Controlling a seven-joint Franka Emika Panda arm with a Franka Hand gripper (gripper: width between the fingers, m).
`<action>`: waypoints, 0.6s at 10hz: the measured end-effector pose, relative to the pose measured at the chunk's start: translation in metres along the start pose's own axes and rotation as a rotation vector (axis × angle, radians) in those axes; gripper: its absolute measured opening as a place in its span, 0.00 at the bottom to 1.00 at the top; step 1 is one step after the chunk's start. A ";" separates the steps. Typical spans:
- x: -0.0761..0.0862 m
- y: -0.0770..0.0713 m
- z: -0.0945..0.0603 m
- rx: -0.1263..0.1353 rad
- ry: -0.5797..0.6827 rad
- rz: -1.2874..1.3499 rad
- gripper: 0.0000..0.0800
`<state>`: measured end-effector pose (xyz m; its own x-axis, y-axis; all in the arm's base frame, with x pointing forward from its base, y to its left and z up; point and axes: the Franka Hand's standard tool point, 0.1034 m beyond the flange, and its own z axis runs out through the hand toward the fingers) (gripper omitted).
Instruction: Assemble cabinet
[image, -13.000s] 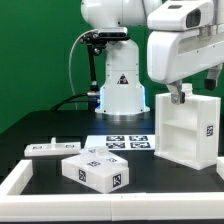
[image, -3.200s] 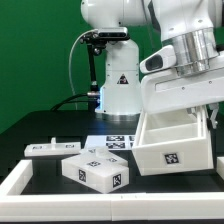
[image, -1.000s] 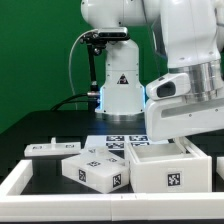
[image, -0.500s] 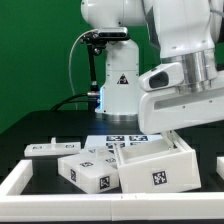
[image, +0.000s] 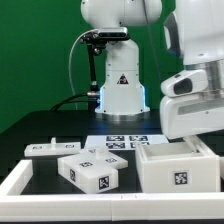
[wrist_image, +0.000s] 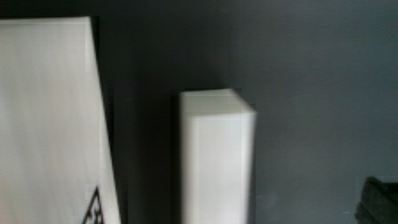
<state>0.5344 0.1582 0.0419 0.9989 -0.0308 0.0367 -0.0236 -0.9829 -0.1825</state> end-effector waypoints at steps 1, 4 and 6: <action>-0.001 0.002 0.001 -0.001 -0.003 -0.011 1.00; 0.001 0.024 0.006 -0.004 -0.010 -0.059 1.00; 0.000 0.026 0.008 -0.004 -0.014 -0.056 1.00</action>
Offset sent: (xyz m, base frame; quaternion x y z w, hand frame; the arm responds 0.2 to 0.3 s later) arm 0.0070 -0.0169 -0.0109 0.0283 0.0008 -0.0455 0.9986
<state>0.5337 0.1342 0.0292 0.9991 0.0268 0.0326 0.0322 -0.9838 -0.1764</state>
